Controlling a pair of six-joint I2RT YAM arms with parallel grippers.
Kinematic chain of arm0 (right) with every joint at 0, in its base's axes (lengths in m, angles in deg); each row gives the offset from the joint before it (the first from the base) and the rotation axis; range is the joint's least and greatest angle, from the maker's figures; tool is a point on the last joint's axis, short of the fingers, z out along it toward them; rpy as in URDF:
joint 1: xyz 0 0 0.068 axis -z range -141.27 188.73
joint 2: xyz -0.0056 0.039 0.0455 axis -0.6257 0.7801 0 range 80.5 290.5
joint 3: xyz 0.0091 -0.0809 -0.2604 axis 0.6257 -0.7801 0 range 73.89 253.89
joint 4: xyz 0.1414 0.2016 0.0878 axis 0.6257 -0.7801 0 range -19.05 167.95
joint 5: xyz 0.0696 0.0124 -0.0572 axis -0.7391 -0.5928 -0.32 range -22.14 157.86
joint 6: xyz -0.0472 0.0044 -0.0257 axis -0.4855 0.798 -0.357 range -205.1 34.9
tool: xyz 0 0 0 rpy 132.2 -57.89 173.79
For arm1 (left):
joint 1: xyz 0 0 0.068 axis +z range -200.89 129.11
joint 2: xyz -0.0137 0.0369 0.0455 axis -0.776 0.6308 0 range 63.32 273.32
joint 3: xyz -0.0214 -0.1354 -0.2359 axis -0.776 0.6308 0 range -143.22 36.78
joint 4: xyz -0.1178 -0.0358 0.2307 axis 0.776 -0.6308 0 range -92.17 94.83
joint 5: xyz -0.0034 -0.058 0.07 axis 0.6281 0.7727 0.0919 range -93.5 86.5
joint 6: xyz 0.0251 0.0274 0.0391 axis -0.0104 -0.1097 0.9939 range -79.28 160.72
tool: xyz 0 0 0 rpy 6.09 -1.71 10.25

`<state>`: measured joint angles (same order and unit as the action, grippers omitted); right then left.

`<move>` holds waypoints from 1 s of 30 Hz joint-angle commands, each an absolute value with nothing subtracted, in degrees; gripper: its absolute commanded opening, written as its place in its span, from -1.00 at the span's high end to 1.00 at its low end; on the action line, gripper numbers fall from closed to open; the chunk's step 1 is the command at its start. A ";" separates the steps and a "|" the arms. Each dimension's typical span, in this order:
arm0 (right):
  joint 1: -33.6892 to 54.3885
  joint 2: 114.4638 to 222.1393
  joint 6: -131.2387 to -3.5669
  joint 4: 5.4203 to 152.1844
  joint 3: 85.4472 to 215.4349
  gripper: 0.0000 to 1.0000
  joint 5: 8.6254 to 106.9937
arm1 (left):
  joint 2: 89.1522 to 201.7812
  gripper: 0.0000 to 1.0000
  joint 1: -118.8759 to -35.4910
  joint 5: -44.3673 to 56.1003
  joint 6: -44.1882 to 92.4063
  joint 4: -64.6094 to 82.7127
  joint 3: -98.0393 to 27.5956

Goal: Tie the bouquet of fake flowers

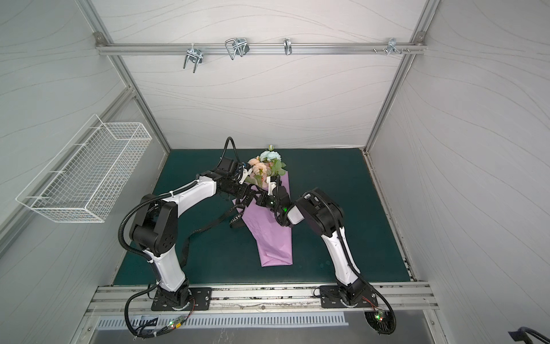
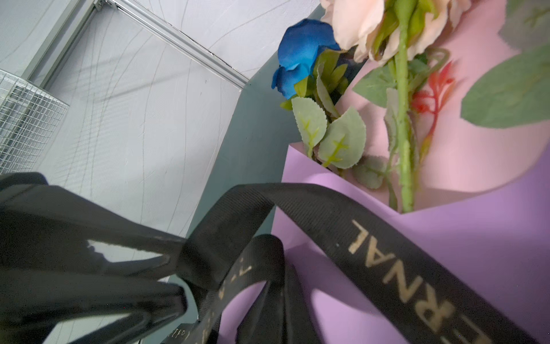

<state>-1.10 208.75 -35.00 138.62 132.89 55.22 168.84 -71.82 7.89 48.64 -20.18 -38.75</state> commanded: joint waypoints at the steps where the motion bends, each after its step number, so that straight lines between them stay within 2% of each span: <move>1: -1.36 207.03 -35.52 136.09 133.65 1.00 55.84 | 170.11 0.48 -72.08 9.11 49.61 -20.18 -41.51; 4: -1.46 206.67 -35.71 135.58 133.64 1.00 56.21 | 170.63 0.56 -72.16 9.71 49.64 -20.50 -42.08; 7: -1.44 206.29 -36.04 134.17 133.74 1.00 56.56 | 170.38 0.96 -72.37 9.08 49.28 -20.26 -42.16; 8: -1.46 205.98 -36.07 133.29 133.89 1.00 56.76 | 169.88 1.00 -72.57 8.33 49.18 -19.86 -41.96; 13: -1.90 204.13 -37.00 127.49 134.74 1.00 58.05 | 165.90 1.00 -74.74 4.74 49.78 -17.03 -39.47; 20: -2.49 201.20 -37.75 121.86 135.32 1.00 59.92 | 161.39 1.00 -77.84 5.83 47.47 -16.18 -35.68; 30: -3.13 192.63 -38.47 113.22 131.28 0.59 62.97 | 158.90 1.00 -78.14 9.45 43.57 -14.18 -29.79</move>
